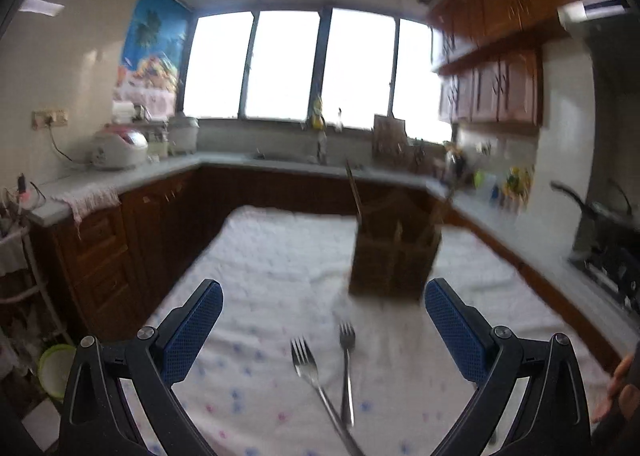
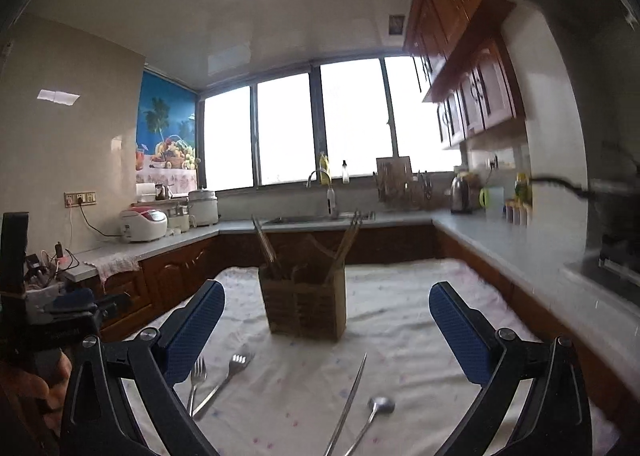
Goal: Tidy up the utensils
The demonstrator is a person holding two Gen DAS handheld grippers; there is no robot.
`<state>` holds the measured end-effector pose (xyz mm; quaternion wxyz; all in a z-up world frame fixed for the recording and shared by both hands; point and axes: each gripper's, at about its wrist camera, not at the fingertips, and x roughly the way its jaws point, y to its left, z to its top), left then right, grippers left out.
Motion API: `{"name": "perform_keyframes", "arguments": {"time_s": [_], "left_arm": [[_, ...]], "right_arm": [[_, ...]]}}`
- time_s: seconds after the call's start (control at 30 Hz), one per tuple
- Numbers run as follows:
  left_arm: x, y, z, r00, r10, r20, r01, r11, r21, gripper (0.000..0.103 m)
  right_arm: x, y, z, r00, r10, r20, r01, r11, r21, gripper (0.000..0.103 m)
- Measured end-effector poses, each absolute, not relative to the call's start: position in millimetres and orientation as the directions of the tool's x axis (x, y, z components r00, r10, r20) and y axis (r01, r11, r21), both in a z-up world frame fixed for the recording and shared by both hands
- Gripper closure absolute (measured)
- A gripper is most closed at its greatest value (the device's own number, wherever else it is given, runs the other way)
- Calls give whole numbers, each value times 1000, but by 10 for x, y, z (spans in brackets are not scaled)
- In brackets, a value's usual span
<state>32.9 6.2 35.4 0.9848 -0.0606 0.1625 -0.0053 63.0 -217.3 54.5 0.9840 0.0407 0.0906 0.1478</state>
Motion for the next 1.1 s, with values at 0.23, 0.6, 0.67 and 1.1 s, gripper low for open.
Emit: {"name": "perform_keyframes", "arguments": {"time_s": [0.23,0.6,0.67,1.1], "left_arm": [[297,-121,41,922,-21,-387,3,999,-48,1],[275,-142,-56,929,15,-370,-29,999,-31,1],[260,-140,-87,928,22,-372,-34,999,-26,1],[225,-122,-164,934,29,-357,-36,999,-11,1]], "right_arm": [[639,-2072,142,925,285,-250,-274,958,81,0],[573,-2067,-87,911,300,-283,-283,954,98,0],[583,-2079,-124,907,300,-295,-280,954,109,0],[603,-2098,-196,897,285,-339,-262,958,113,0]]}}
